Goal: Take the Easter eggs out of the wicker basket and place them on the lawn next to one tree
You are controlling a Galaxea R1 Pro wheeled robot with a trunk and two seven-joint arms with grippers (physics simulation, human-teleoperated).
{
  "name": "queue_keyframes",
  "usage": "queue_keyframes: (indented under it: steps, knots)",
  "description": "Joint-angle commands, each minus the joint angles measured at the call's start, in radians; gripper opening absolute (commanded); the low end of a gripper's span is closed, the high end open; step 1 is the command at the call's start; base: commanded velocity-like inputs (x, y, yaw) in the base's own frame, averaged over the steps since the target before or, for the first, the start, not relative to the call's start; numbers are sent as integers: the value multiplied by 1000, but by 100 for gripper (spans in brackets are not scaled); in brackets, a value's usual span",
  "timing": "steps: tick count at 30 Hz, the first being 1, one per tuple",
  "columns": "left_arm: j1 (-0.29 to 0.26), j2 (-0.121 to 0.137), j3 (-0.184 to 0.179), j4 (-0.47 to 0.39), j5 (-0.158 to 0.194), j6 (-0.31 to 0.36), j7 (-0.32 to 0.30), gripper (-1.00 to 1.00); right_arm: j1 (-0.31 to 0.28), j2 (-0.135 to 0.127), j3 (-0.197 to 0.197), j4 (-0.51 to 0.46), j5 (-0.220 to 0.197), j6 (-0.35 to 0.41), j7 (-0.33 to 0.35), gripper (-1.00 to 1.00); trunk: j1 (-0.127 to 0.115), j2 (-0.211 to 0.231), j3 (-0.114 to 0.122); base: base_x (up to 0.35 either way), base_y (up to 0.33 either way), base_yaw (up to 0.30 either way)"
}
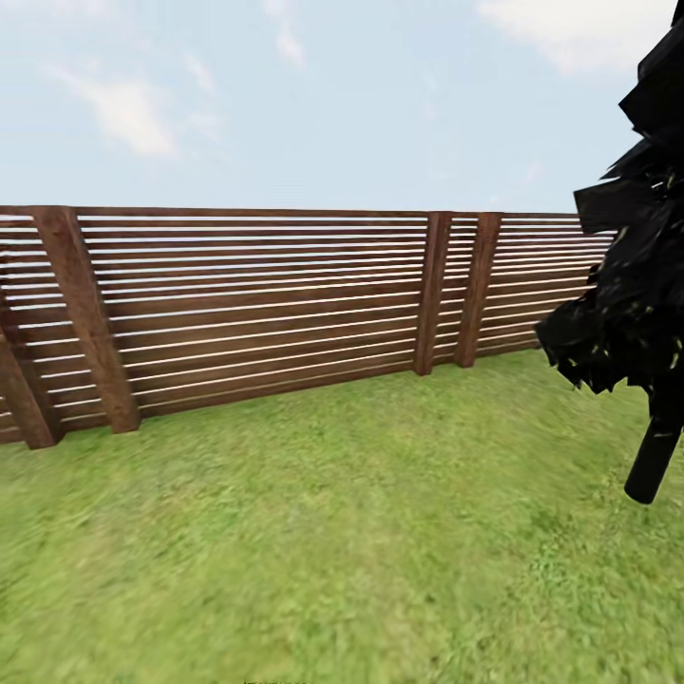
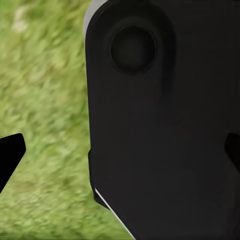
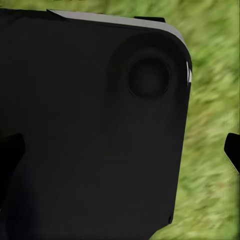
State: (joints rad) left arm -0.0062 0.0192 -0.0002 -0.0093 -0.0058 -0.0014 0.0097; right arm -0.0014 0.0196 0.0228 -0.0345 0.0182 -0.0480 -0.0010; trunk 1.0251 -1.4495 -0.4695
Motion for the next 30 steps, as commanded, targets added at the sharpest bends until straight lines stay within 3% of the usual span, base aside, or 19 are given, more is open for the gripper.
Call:
queue_keyframes:
  steps: [1,30]
  knots:
    - [-1,0,0,0,-1,0,1,100,0,0,2,1,2,-3,0,100,0,-1,-1,0,0,292]
    - [-1,-1,0,0,0,0,1,100,0,-1,0,4,2,-3,0,100,0,-1,-1,0,0,293]
